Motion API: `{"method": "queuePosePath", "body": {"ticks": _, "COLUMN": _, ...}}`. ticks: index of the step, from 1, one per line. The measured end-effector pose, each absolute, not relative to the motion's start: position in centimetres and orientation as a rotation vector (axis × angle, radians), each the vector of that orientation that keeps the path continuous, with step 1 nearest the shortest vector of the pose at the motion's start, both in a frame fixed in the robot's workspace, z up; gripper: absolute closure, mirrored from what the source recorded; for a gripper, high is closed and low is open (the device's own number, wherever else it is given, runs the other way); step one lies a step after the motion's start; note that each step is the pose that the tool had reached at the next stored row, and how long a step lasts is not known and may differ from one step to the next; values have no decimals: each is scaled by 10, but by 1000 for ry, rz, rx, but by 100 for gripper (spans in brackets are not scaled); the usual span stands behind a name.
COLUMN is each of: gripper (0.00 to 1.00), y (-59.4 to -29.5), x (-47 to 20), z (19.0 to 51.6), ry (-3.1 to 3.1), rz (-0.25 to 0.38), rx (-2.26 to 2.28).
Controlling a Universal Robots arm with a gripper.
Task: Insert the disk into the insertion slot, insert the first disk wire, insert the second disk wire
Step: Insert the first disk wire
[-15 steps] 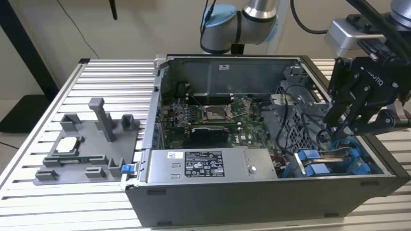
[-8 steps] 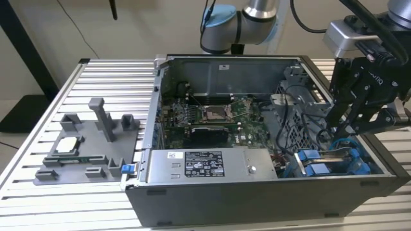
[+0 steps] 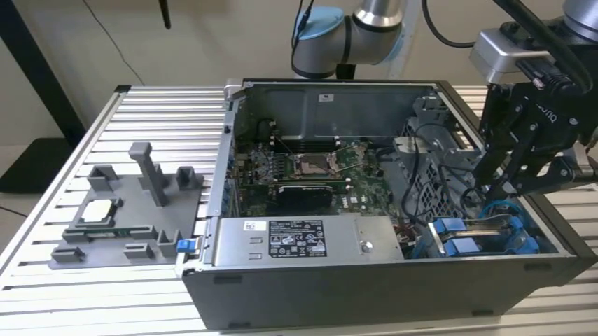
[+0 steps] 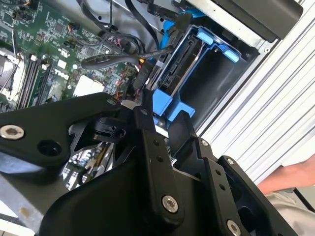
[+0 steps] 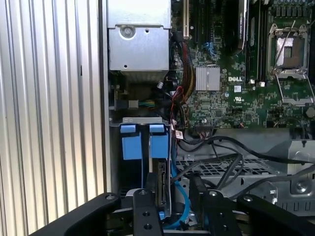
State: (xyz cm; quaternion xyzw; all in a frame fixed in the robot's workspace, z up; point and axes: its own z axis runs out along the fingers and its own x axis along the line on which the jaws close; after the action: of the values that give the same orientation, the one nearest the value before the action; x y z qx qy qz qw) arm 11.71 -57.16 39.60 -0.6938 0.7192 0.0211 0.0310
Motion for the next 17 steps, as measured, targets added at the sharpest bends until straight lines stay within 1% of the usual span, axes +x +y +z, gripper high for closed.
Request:
{"method": "queuePosePath", "body": {"ticks": 9, "gripper": 0, "y": -563, "x": 117, "z": 396, "ry": 2207, "rz": 51, "rx": -2130}}
{"method": "queuePosePath", "body": {"ticks": 13, "gripper": 0, "y": -557, "x": 117, "z": 395, "ry": 2191, "rz": 28, "rx": -2118}}
{"method": "queuePosePath", "body": {"ticks": 17, "gripper": 0, "y": -553, "x": 117, "z": 394, "ry": 2172, "rz": -8, "rx": -2103}}
